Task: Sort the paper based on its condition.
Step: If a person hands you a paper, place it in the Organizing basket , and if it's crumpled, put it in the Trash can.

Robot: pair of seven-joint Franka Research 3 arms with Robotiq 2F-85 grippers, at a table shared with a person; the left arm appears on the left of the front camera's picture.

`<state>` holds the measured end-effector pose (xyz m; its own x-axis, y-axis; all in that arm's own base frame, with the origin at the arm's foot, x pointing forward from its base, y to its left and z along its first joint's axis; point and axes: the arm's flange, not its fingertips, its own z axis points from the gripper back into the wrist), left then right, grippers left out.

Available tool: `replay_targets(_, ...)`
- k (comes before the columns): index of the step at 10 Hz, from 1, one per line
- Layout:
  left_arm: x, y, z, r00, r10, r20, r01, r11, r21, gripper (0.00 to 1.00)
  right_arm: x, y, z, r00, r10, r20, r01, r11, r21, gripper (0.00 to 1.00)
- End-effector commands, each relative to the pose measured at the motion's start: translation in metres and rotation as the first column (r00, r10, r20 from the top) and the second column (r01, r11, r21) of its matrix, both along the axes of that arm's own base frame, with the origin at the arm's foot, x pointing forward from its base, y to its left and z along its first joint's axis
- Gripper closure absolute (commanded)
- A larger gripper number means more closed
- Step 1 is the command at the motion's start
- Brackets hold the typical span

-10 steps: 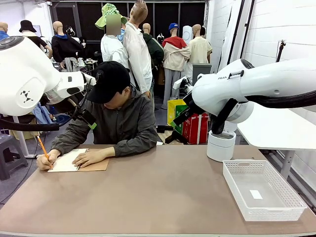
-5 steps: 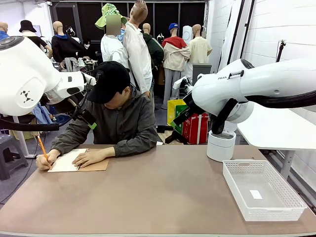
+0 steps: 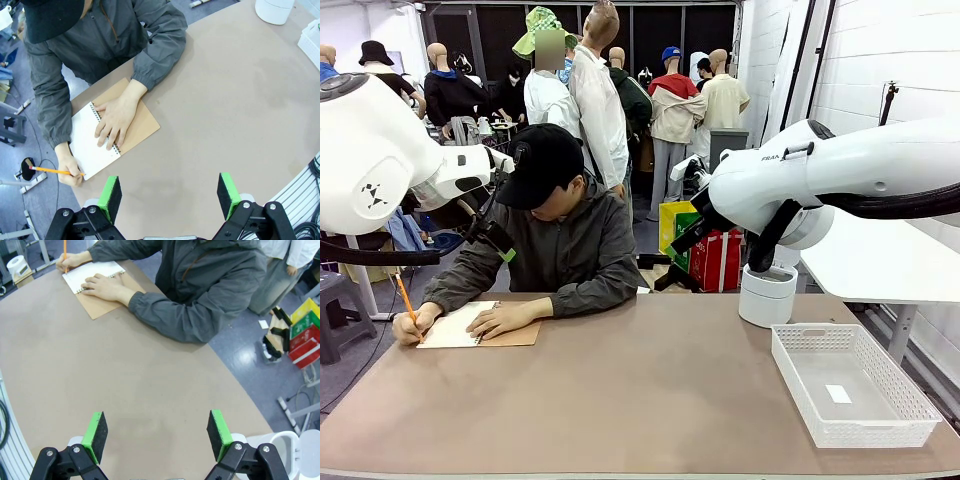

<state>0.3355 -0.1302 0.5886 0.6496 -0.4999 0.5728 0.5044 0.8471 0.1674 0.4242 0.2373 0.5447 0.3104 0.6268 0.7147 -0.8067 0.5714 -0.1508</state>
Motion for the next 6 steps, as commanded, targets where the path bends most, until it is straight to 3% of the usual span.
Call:
replay_targets(1, 0.0006, 0.0004, 0.0014, 1.000, 0.001, -0.001, -0.001, 1.000, 0.000, 0.00, 0.0002, -0.0003, 0.0002, 1.000, -0.002, 0.000, 0.002, 1.000, 0.001, 0.00)
replay_targets(6, 0.0006, 0.0004, 0.0014, 1.000, 0.001, -0.001, -0.001, 1.000, 0.000, 0.00, 0.0002, -0.0003, 0.0002, 1.000, -0.002, 0.000, 0.002, 1.000, 0.001, 0.00)
